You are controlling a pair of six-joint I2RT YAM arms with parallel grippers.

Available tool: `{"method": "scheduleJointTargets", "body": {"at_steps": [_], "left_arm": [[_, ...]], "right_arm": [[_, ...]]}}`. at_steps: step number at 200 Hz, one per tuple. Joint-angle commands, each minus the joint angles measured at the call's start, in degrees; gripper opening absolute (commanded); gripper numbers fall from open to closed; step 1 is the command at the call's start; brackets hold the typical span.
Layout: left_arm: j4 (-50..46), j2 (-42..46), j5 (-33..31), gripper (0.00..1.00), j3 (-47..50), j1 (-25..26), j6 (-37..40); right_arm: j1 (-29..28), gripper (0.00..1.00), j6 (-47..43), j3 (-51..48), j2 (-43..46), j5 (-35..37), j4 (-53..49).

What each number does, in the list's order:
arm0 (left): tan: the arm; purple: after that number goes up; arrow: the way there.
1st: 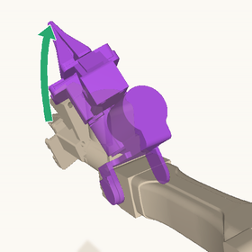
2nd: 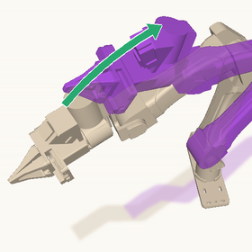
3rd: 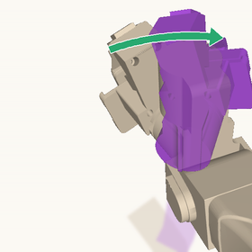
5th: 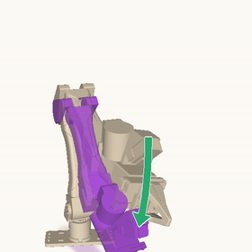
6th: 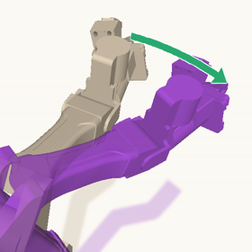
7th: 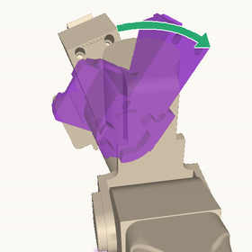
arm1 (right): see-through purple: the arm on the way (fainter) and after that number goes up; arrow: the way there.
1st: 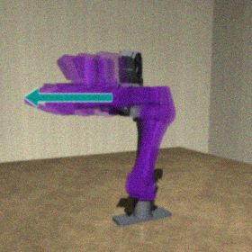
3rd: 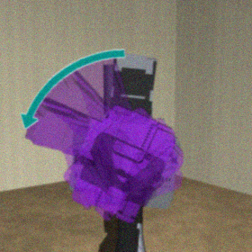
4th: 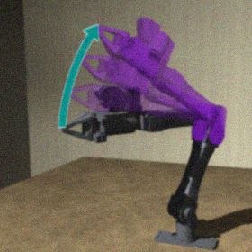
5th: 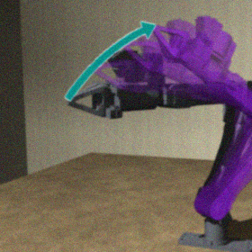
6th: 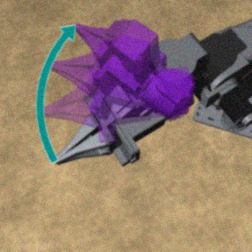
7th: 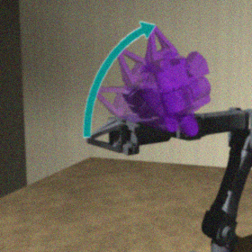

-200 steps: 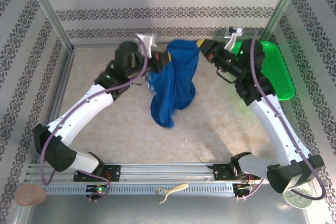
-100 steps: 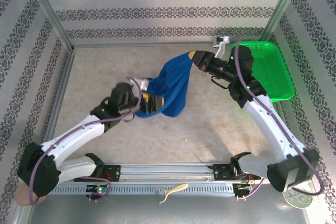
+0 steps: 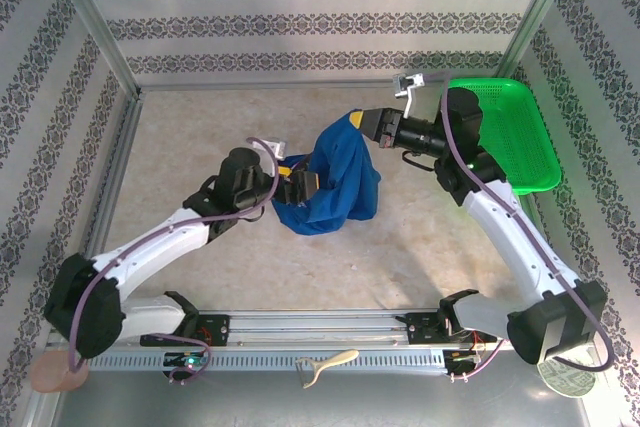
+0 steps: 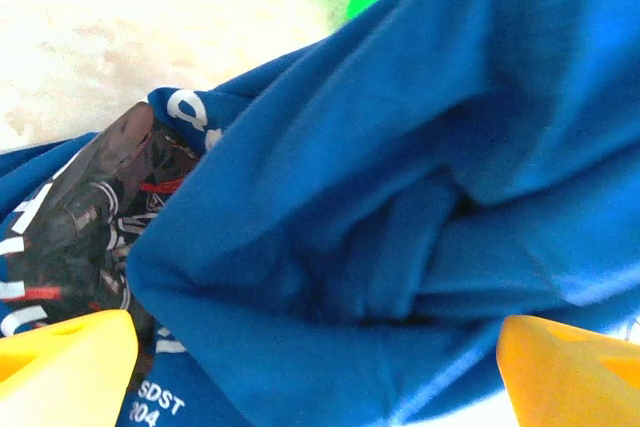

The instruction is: Fold the inside-out t-shirt

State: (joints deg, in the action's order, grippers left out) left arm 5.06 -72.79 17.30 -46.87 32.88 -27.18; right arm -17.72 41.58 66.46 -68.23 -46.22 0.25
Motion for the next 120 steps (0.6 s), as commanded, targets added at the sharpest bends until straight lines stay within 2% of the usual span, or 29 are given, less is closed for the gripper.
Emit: {"method": "scheduleJointTargets", "body": {"at_steps": [1, 36, 68, 72, 76, 79, 87, 93, 120], "left_arm": [[2.06, -4.38, -0.14, 0.93, -2.72, -0.28, 3.72], [2.41, -12.34, -1.07, 0.95, -8.44, -0.28, 6.09], [5.08, -19.15, 2.37, 0.95, -14.59, -0.27, 8.01], [5.76, -19.89, 3.86, 0.89, -15.14, -0.36, 8.32], [6.42, -20.46, 5.87, 0.77, -15.70, -0.51, 8.72], [6.86, -20.86, 8.12, 0.65, -16.12, -0.68, 9.00], [7.04, -21.28, 12.34, 0.25, -17.14, -1.13, 9.12], [6.55, -21.02, 14.86, 0.02, -17.53, -1.68, 8.89], [4.86, -12.93, 24.45, 0.00, -14.97, -5.23, 5.14]], "right_arm": [[0.56, 0.00, -0.61, -0.36, 2.58, -2.32, 3.93], [0.23, 0.00, 0.74, -1.58, 4.58, -2.47, 4.76], [0.07, 0.00, 1.21, -4.83, 6.64, -1.71, 5.29], [0.15, 0.00, 1.10, -5.39, 6.93, -1.56, 5.31], [0.24, 0.00, 1.09, -6.01, 7.11, -1.34, 5.29], [0.45, 0.00, 1.01, -6.49, 7.20, -1.21, 5.29], [1.09, 0.00, 0.75, -7.92, 7.55, -0.67, 5.27], [1.84, 0.00, 0.62, -9.21, 7.68, -0.03, 5.38], [6.88, 0.00, 0.67, -16.69, 7.38, 7.43, 5.11]]}}
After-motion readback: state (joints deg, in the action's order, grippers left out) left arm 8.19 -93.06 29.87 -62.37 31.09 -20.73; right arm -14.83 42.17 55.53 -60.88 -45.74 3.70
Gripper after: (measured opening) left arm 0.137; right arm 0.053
